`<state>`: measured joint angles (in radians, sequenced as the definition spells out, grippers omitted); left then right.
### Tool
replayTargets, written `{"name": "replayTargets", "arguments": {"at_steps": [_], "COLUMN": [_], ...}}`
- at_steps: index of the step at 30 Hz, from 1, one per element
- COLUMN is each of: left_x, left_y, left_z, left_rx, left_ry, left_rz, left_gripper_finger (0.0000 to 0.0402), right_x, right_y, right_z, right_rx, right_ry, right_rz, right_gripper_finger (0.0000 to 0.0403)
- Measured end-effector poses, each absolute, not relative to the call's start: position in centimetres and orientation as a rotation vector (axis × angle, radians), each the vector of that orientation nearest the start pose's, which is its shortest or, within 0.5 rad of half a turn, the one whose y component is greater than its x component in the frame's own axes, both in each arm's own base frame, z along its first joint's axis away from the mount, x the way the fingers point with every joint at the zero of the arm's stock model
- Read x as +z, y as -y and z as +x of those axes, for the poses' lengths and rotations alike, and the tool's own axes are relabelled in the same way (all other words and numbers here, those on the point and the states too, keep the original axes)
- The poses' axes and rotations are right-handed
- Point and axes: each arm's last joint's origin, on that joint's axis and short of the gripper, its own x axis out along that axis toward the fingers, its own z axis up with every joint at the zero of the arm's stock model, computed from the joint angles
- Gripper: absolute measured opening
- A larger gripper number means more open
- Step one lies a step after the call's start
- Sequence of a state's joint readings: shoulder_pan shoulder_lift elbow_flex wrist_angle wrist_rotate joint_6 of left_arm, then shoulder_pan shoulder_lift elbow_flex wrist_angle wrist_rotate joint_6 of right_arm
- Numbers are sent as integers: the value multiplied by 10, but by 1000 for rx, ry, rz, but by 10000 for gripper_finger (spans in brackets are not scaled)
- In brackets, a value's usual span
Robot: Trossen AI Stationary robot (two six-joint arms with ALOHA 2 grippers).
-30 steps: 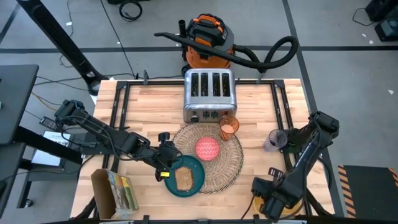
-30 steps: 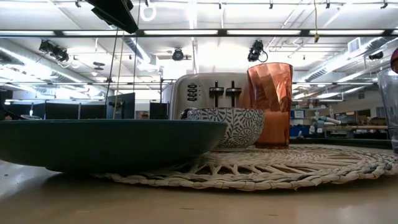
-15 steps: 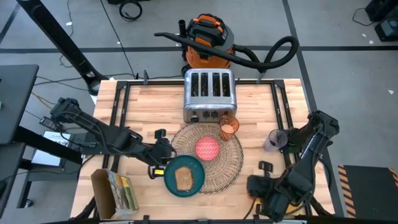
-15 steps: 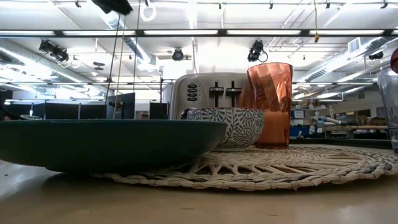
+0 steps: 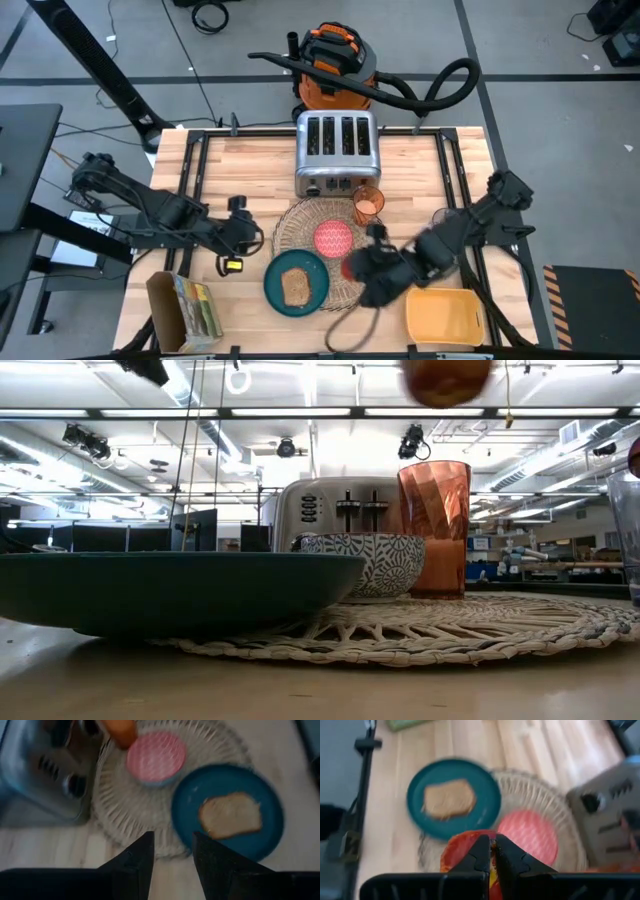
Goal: Arrange a breakfast setting
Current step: Put the red apple on the brown placemat to the top left of the red patterned bowl
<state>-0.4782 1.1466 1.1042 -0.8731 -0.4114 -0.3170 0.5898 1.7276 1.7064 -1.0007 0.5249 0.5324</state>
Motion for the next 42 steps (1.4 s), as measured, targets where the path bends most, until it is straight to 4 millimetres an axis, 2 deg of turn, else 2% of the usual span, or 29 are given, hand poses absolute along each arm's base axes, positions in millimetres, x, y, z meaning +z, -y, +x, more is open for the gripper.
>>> {"name": "replayTargets", "arguments": {"at_steps": [5,12,17,24,34,42], "left_x": [317,316,316,315,315,315], "left_y": [82,79,78,78,78,80], "left_z": [188,183,183,182,182,180], "left_rx": [140,165,165,173,173,165], "left_ry": [-872,-910,-918,-929,-930,-929], "left_rz": [101,103,109,99,94,95], "left_gripper_finger": [139,139,139,139,139,139], "right_x": [340,329,312,271,211,203], "right_y": [-156,-108,-76,-39,-14,-14], "right_z": [336,377,403,437,464,467], "right_rx": [-203,-280,-312,-367,-448,-454], "right_ry": [-770,-724,-729,-762,-833,-832], "right_rz": [-60,-44,-12,32,88,84], "right_gripper_finger": [16,16,16,16,16,28]}}
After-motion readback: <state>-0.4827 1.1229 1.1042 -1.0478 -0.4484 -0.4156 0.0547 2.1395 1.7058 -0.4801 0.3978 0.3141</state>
